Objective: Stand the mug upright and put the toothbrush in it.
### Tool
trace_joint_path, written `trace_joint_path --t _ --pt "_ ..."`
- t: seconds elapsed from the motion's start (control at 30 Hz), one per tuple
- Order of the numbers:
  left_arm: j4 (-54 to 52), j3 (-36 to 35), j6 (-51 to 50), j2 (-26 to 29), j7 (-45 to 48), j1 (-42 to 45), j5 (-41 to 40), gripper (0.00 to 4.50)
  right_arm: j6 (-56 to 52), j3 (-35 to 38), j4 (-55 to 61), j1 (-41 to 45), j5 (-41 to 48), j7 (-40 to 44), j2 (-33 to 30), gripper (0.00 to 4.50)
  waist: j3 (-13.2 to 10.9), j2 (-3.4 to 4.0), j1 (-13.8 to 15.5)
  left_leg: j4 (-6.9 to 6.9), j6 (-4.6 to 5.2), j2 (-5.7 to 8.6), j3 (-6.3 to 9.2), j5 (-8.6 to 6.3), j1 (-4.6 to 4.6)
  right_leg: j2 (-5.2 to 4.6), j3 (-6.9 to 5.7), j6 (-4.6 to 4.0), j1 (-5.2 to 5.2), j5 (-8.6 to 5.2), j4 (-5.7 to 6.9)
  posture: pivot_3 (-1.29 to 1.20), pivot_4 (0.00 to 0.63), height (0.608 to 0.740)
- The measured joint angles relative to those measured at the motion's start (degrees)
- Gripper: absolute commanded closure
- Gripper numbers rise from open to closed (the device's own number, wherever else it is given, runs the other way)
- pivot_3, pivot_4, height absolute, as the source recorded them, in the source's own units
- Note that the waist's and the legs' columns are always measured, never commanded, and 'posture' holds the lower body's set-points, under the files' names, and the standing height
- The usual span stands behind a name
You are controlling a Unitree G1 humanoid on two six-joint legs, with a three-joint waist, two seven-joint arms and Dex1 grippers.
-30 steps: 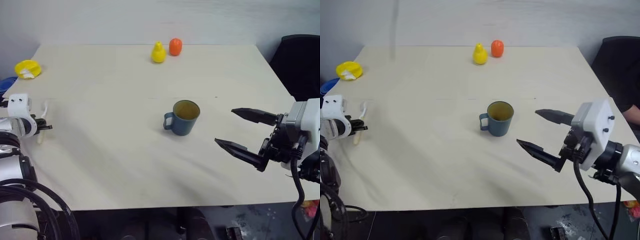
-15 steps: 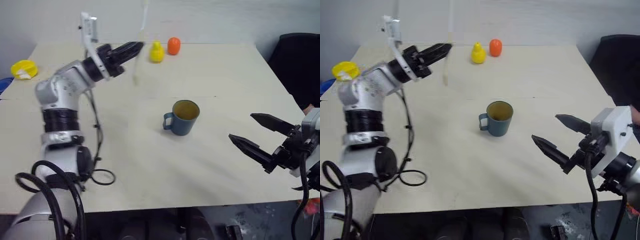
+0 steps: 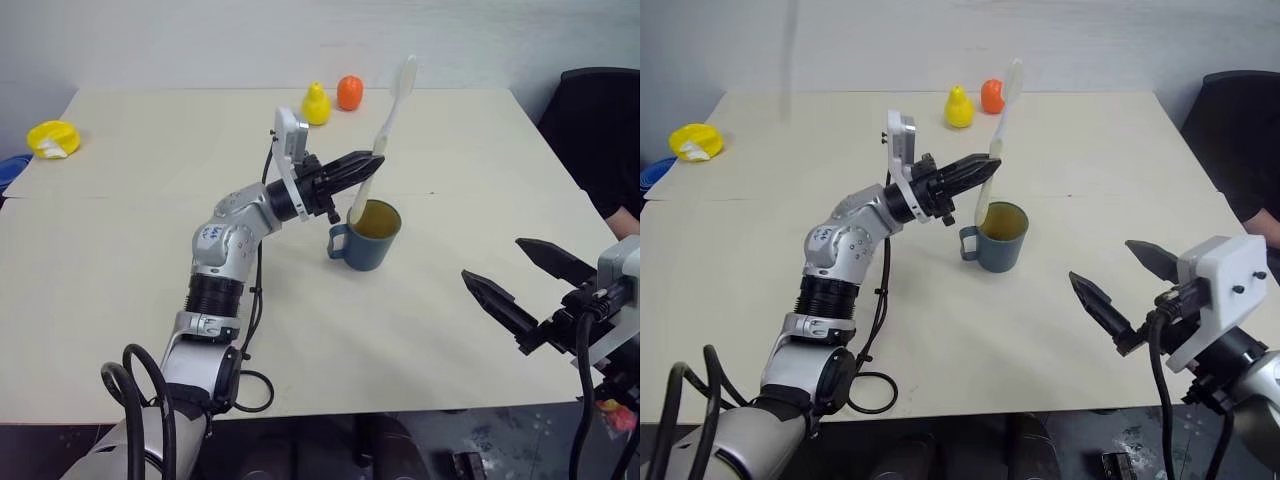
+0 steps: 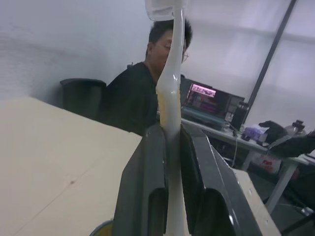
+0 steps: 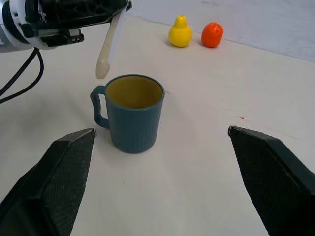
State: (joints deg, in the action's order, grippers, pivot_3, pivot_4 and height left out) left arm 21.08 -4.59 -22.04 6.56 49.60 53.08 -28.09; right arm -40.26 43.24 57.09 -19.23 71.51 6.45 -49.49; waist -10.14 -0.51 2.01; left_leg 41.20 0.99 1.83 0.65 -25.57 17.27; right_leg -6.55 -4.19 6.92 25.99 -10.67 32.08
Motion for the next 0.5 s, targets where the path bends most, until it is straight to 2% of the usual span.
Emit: trace_joint_path --t 0.23,0.43,0.5 --pt "7.12 1.35 10.58 -4.39 -0.14 -0.15 3.42 4.42 1.6 -0.02 0.11 0.08 2.06 -3.31 -0.41 0.0 -0.01 0.0 1.09 -0.02 0.32 0.03 0.01 -0.09 -0.02 -0.01 -0.01 0.09 -0.46 0.13 -0.38 0.0 0.15 0.74" --pt "10.16 2.86 16.42 -4.99 -0.88 -1.6 6.22 4.42 2.32 -0.3 0.07 0.56 3.28 -4.79 -1.23 0.0 0.0 0.01 1.08 -0.02 0.36 0.03 -0.03 -0.11 -0.02 -0.01 -0.01 0.11 -0.46 0.15 -0.41 0.0 0.15 0.74" --pt "11.62 2.89 16.47 -4.89 -1.22 -2.02 6.69 3.69 2.67 -0.63 -0.04 1.01 3.53 -5.07 -1.37 0.0 0.0 0.01 1.07 -0.02 0.38 0.03 -0.04 -0.1 -0.02 -0.01 -0.01 0.12 -0.47 0.16 -0.41 0.0 0.15 0.74"
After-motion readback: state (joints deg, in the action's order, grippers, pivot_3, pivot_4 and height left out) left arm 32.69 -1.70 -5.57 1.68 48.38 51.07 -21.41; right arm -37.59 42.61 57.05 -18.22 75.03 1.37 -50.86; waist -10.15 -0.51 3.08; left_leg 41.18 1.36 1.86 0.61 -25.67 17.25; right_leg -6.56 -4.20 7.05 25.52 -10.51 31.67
